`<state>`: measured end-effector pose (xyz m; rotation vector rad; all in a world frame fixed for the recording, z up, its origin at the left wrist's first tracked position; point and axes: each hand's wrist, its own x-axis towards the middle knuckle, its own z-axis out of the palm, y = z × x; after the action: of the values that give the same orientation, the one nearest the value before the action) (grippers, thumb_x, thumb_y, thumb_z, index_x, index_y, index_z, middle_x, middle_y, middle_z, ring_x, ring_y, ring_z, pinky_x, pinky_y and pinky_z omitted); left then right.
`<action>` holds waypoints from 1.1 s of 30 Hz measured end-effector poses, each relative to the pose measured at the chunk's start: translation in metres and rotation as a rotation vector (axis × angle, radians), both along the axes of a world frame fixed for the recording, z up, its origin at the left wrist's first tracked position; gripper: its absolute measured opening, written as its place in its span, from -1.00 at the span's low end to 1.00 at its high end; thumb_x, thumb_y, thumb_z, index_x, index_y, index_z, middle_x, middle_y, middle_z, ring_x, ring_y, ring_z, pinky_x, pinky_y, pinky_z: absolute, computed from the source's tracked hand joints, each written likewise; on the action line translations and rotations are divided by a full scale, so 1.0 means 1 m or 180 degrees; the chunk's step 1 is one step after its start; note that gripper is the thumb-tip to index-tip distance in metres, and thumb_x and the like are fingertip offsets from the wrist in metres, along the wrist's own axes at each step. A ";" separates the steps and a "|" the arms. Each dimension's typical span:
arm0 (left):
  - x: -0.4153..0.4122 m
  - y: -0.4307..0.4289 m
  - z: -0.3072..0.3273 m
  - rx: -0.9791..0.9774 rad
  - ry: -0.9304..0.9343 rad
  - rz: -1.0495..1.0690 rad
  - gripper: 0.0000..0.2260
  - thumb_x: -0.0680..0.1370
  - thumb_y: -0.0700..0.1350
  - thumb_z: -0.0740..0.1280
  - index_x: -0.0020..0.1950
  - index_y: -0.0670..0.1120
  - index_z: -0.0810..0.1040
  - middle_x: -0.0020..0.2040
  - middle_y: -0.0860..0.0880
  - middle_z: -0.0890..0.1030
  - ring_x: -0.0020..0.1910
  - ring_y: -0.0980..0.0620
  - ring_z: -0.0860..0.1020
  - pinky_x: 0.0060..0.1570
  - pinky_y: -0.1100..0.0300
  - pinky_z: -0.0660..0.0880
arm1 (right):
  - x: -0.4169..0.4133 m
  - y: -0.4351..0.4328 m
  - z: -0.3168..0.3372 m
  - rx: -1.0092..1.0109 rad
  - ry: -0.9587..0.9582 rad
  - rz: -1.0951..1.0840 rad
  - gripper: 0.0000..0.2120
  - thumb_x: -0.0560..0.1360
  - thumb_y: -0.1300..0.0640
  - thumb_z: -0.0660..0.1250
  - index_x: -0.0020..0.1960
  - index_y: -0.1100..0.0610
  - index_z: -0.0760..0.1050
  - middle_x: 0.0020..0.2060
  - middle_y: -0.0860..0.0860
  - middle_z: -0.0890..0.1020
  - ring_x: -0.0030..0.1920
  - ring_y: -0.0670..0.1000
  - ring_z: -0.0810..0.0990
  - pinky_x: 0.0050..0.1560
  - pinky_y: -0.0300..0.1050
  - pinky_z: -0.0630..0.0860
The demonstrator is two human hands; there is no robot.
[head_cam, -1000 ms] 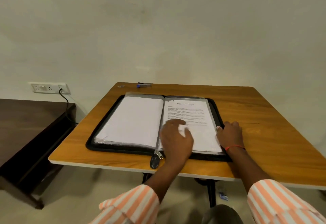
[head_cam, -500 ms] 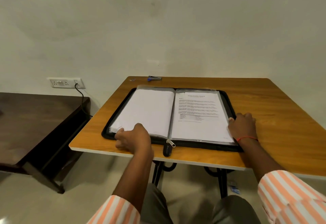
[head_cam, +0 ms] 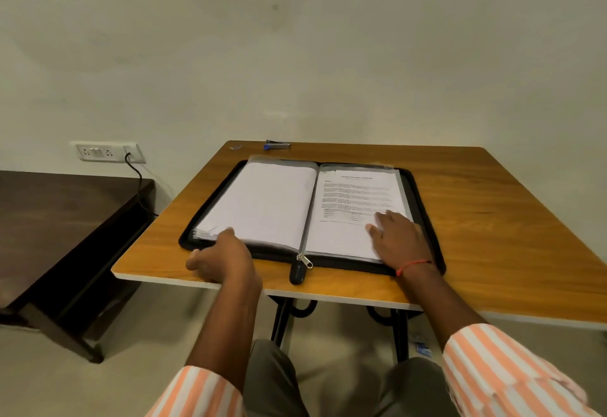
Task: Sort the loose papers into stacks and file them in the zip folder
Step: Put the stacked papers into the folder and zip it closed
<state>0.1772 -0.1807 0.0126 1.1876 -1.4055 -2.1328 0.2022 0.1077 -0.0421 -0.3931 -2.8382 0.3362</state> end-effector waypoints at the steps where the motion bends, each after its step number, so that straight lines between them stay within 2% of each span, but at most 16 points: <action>1: -0.003 -0.005 0.002 0.0109 -0.0101 0.0005 -0.39 0.48 -0.14 0.52 0.43 -0.08 0.30 0.33 -0.13 0.49 0.12 -0.13 0.57 0.05 0.00 0.57 | -0.001 0.002 -0.001 0.0000 -0.0024 -0.0027 -0.50 0.66 -0.14 0.05 0.47 0.08 0.39 0.43 0.08 0.44 0.45 0.07 0.35 0.44 0.10 0.24; 3: -0.009 -0.013 0.004 0.0463 -0.0087 -0.0123 -0.48 0.51 -0.14 0.49 0.40 -0.10 0.36 0.17 -0.08 0.57 0.00 -0.03 0.57 -0.14 0.11 0.50 | -0.002 0.004 -0.005 0.0012 -0.0040 -0.0070 -0.49 0.65 -0.16 0.03 0.46 0.09 0.40 0.40 0.08 0.47 0.42 0.08 0.38 0.43 0.12 0.26; 5: -0.012 -0.014 -0.001 0.0690 0.0051 -0.0401 -0.67 0.54 -0.14 0.45 0.27 -0.13 0.51 -0.05 0.00 0.61 -0.13 0.06 0.58 -0.30 0.18 0.41 | -0.003 0.003 -0.008 0.0012 -0.0016 -0.0115 -0.48 0.65 -0.17 0.02 0.47 0.09 0.39 0.42 0.09 0.46 0.43 0.09 0.37 0.44 0.13 0.26; 6: -0.012 -0.012 -0.002 0.0631 0.0069 -0.0549 -0.73 0.54 -0.10 0.46 0.21 -0.13 0.54 -0.13 0.02 0.59 -0.20 0.08 0.55 -0.32 0.17 0.39 | -0.002 0.002 -0.007 0.0010 -0.0014 -0.0142 -0.48 0.65 -0.16 0.02 0.47 0.09 0.39 0.42 0.09 0.45 0.44 0.09 0.37 0.45 0.13 0.25; 8: -0.015 -0.010 -0.007 0.0419 0.0114 -0.0706 -0.66 0.51 -0.03 0.49 0.23 -0.11 0.57 -0.20 0.00 0.58 -0.26 0.07 0.52 -0.28 0.16 0.45 | -0.002 0.002 -0.006 0.0032 0.0007 -0.0177 -0.49 0.65 -0.16 0.02 0.46 0.09 0.40 0.40 0.08 0.47 0.42 0.09 0.39 0.43 0.13 0.27; 11: -0.019 -0.006 -0.018 0.0233 0.0367 -0.0814 -0.52 0.49 0.00 0.52 0.38 -0.05 0.53 0.00 -0.05 0.66 -0.07 0.05 0.59 -0.03 0.08 0.55 | -0.002 0.002 -0.007 0.0099 0.0059 -0.0209 -0.49 0.65 -0.17 0.01 0.43 0.09 0.42 0.35 0.07 0.51 0.37 0.08 0.42 0.40 0.12 0.32; 14: -0.015 0.008 -0.021 0.0031 0.0873 -0.1192 -0.50 0.56 -0.04 0.47 0.48 -0.01 0.46 0.10 0.01 0.66 -0.12 0.10 0.51 -0.16 0.16 0.52 | 0.000 0.002 -0.005 0.0097 0.0066 -0.0206 -0.50 0.64 -0.16 0.01 0.42 0.07 0.43 0.32 0.06 0.52 0.35 0.07 0.44 0.38 0.11 0.34; 15: -0.013 0.014 -0.020 -0.0052 0.1084 -0.1280 -0.50 0.57 -0.08 0.45 0.50 -0.02 0.44 0.12 0.03 0.67 -0.10 0.11 0.54 -0.13 0.18 0.54 | -0.001 0.003 -0.006 0.0103 0.0084 -0.0201 -0.51 0.64 -0.16 0.01 0.41 0.07 0.44 0.31 0.05 0.53 0.34 0.07 0.45 0.37 0.11 0.35; 18: -0.008 0.031 -0.022 -0.0402 0.1554 -0.1495 -0.55 0.60 -0.18 0.41 0.48 -0.05 0.47 0.23 0.05 0.65 0.20 0.10 0.60 0.13 0.18 0.59 | 0.000 0.003 -0.006 0.0024 0.0168 -0.0240 -0.54 0.65 -0.13 0.04 0.35 0.09 0.50 0.28 0.07 0.56 0.31 0.08 0.48 0.35 0.10 0.38; 21: -0.004 0.045 -0.027 -0.0860 0.1802 -0.1859 -0.57 0.59 -0.21 0.41 0.46 -0.06 0.49 0.35 0.01 0.59 0.33 0.05 0.55 0.13 0.32 0.56 | -0.001 0.004 -0.007 -0.0009 0.0389 -0.0303 -0.63 0.64 -0.08 0.10 0.17 0.12 0.57 0.09 0.06 0.63 0.14 0.09 0.56 0.20 0.05 0.46; 24: -0.001 0.052 -0.030 -0.1293 0.2056 -0.2358 -0.57 0.58 -0.23 0.42 0.43 0.00 0.51 0.36 0.00 0.59 0.34 0.07 0.54 0.31 0.11 0.53 | 0.005 0.000 -0.004 -0.0050 0.0623 -0.0354 -0.69 0.62 -0.03 0.15 -0.05 0.13 0.57 -0.09 0.06 0.64 -0.04 0.10 0.60 0.01 0.01 0.53; 26: 0.000 0.051 -0.032 -0.1587 0.2278 -0.2825 -0.58 0.57 -0.22 0.44 0.36 0.13 0.54 0.28 0.09 0.62 0.29 0.13 0.57 0.27 0.11 0.56 | 0.005 0.000 -0.001 -0.0185 0.0712 -0.0460 -0.71 0.61 0.01 0.18 -0.14 0.14 0.55 -0.16 0.08 0.64 -0.14 0.09 0.59 -0.10 -0.02 0.53; 28: 0.000 0.049 -0.035 -0.1902 0.2336 -0.3297 -0.61 0.53 -0.11 0.48 0.34 0.16 0.60 0.26 0.12 0.63 0.28 0.13 0.58 0.24 0.04 0.58 | 0.009 -0.004 0.008 -0.0360 0.0732 -0.0534 -0.72 0.60 0.03 0.20 -0.17 0.15 0.56 -0.20 0.10 0.64 -0.18 0.10 0.59 -0.17 -0.05 0.51; 29: 0.000 0.047 -0.037 -0.2090 0.2269 -0.3462 -0.60 0.51 -0.06 0.51 0.33 0.14 0.61 0.26 0.13 0.63 0.27 0.15 0.58 0.25 0.02 0.58 | 0.012 -0.007 0.009 -0.0429 0.0739 -0.0573 -0.74 0.58 0.04 0.22 -0.16 0.15 0.57 -0.20 0.11 0.64 -0.18 0.12 0.60 -0.17 -0.03 0.53; 31: 0.001 0.046 -0.038 -0.2612 0.2041 -0.3610 -0.59 0.46 -0.01 0.56 0.30 0.11 0.64 0.27 0.14 0.63 0.25 0.23 0.56 0.28 0.10 0.55 | 0.025 -0.010 0.007 -0.1037 0.0608 -0.0735 -0.80 0.53 0.04 0.27 -0.05 0.15 0.58 -0.10 0.17 0.65 -0.05 0.21 0.63 -0.07 0.06 0.58; 33: 0.002 0.048 -0.039 -0.3135 0.1875 -0.3672 -0.56 0.42 0.02 0.59 0.28 0.10 0.65 0.30 0.13 0.62 0.27 0.27 0.53 0.32 0.20 0.50 | 0.050 -0.017 0.003 -0.1860 -0.0270 -0.1192 -0.65 0.56 0.04 0.33 0.29 0.18 0.49 0.19 0.23 0.57 0.21 0.27 0.55 0.14 0.10 0.53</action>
<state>0.1794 -0.1324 -0.0260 -0.7224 -2.5721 -1.5007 0.2518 0.0907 -0.0392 -1.0502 -2.6123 1.0847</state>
